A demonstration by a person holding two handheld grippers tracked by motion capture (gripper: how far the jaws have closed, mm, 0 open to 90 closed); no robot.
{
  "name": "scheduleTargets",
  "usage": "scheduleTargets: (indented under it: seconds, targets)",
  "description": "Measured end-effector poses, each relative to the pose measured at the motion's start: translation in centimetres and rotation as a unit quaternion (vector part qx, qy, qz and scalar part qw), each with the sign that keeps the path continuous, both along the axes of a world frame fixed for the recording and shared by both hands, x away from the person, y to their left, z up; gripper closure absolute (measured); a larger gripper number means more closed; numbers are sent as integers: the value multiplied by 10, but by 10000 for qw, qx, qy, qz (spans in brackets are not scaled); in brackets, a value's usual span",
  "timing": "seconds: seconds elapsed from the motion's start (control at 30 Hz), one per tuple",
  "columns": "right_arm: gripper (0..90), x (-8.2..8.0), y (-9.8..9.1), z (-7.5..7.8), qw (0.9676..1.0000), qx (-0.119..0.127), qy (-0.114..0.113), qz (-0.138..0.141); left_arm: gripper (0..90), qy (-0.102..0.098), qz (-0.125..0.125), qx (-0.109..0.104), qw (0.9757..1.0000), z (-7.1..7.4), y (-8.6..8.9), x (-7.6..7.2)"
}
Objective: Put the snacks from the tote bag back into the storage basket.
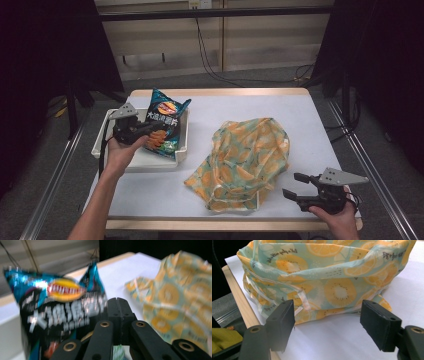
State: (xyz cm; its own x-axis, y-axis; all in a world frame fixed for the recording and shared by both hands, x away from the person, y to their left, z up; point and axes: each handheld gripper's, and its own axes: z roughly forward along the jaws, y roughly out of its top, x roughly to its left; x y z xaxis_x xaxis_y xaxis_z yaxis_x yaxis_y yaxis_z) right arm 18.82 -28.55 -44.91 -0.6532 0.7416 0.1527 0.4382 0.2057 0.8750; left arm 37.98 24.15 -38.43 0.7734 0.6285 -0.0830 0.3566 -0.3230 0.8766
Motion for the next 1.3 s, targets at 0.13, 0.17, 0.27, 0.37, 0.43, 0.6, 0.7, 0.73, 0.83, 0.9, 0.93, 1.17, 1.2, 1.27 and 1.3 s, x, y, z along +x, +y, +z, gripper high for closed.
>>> scheduleTargets:
  seconds: [0.13,0.17,0.27,0.37,0.43,0.6,0.7,0.73,0.83,0.9,0.93,1.17,1.2,1.27,1.3]
  targets:
    - [277,0,0,-1,10000,-24,3,-27,874,175,131,46,9997,-20,11,-8]
    - [277,1,0,-1,10000,-16,20,-7,874,236,95,22,9997,-25,14,-9]
    - [277,1,1,-1,10000,-19,26,-23,886,351,102,103,9993,-39,16,-11]
    - [277,1,1,-1,10000,-21,32,-18,881,446,59,275,9986,-48,16,-10]
    - [277,1,1,-1,10000,-29,22,-2,868,511,73,361,9980,-54,16,-8]
    - [277,1,0,-2,10000,-31,35,-8,845,667,233,509,9962,-67,14,-1]
    - [277,1,0,-2,10000,-45,41,-4,846,675,227,565,9959,-72,12,3]
    - [277,1,0,-2,10000,-47,38,-6,848,637,228,588,9960,-73,12,4]
    - [277,1,0,-2,10000,-65,34,-14,846,665,257,666,9952,-77,9,7]
    - [277,1,1,-2,10000,-66,34,-11,836,705,215,675,9950,-78,5,7]
    - [278,1,1,-2,10000,-71,32,-14,829,673,177,697,9951,-79,4,8]
    - [277,2,2,-3,9999,-95,41,-24,815,785,119,596,9951,-80,-6,18]
    - [277,2,1,-3,10000,-87,50,-2,815,765,121,605,9952,-80,-6,19]
    - [277,1,2,-3,9999,-95,52,-12,810,791,143,571,9951,-81,-7,21]
    - [277,1,2,-3,9999,-90,45,5,808,786,159,574,9951,-80,-7,21]
